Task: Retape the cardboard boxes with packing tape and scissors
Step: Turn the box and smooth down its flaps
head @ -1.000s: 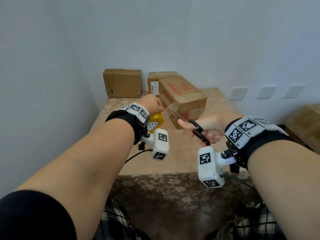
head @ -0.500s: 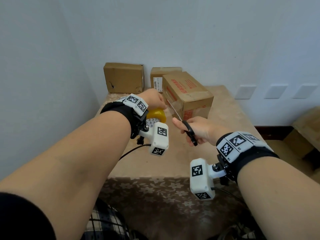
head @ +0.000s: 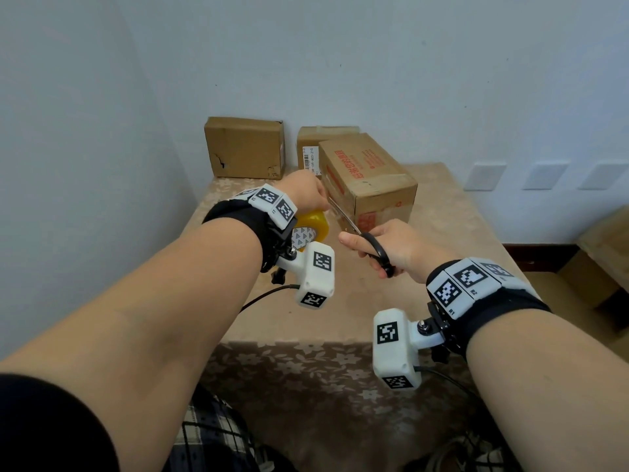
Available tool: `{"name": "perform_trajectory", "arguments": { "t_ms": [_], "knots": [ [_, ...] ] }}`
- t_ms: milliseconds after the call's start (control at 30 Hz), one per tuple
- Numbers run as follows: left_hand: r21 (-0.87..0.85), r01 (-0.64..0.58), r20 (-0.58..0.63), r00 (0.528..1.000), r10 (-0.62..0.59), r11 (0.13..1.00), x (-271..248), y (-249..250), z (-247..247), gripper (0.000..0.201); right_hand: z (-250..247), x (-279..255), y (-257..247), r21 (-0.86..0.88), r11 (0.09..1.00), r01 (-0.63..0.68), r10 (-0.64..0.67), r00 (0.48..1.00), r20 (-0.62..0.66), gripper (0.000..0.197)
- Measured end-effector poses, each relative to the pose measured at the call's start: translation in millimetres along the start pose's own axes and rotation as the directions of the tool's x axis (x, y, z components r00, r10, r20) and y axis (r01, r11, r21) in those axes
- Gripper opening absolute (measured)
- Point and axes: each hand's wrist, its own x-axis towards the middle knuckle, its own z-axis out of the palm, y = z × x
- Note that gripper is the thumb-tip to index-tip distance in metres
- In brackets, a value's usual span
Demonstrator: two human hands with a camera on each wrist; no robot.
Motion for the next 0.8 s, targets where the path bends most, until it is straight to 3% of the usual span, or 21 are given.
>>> {"name": "perform_trajectory", "arguments": {
  "t_ms": [167, 367, 600, 800],
  "knots": [
    [-0.018, -0.014, -0.013, 1.000, 0.014, 1.000, -0.4, -2.2, 0.5, 0.017, -1.2, -0.8, 1.4, -0.021, 1.000, 0.011, -0.010, 1.000, 0.005, 0.048],
    [-0.009, -0.026, -0.011, 1.000, 0.026, 1.000, -0.1, -2.1, 3.4, 0.018, -4.0, -4.3, -3.1, -0.008, 0.999, -0.033, 0.034, 0.998, 0.059, 0.060],
    [-0.029, -0.031, -0.032, 0.999, 0.030, 0.999, -2.2, -5.8, 3.2, 0.017, -5.4, -6.3, -2.3, -0.022, 1.000, -0.002, 0.002, 1.000, 0.012, 0.048],
    [-0.045, -0.041, -0.036, 0.999, 0.040, 0.998, -3.8, -7.2, 2.9, 0.014, -6.4, -3.3, 2.9, -0.061, 0.998, -0.002, 0.004, 0.999, 0.036, 0.051]
  ]
}}
